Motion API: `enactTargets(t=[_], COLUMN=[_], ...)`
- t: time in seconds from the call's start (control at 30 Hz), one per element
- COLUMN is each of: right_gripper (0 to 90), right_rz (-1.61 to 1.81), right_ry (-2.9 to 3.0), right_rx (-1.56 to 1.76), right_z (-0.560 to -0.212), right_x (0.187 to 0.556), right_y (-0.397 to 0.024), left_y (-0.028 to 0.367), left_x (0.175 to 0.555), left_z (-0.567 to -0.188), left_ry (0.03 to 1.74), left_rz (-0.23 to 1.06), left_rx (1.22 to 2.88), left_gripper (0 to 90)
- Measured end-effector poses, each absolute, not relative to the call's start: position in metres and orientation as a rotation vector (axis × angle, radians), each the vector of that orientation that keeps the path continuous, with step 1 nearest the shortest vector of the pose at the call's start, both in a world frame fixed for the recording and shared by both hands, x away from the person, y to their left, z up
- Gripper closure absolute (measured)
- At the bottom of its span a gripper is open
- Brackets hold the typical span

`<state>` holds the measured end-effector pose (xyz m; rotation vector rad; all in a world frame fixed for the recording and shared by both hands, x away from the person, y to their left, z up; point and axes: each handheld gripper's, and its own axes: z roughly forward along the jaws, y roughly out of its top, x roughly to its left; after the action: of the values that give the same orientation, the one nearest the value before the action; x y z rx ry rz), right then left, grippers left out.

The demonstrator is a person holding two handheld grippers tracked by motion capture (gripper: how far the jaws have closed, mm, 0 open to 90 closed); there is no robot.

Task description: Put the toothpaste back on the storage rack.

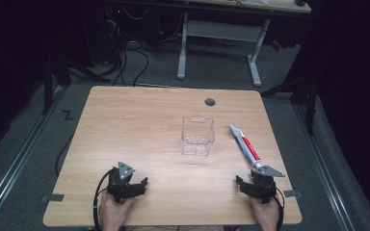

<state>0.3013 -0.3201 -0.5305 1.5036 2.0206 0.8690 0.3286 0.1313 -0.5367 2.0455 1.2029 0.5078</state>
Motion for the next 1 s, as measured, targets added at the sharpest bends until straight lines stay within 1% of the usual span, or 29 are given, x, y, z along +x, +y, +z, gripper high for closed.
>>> enactTargets(t=[1.0], right_gripper=[32.4], right_rz=[0.870], right_ry=[2.042], right_rx=[1.478], right_z=[-0.5305], right_x=[0.3019], right_y=[-0.3219], left_y=[0.1313], left_x=[0.3287], left_z=[-0.5366], left_ry=[1.204], left_rz=[0.508], left_rx=[2.047], left_gripper=[18.2])
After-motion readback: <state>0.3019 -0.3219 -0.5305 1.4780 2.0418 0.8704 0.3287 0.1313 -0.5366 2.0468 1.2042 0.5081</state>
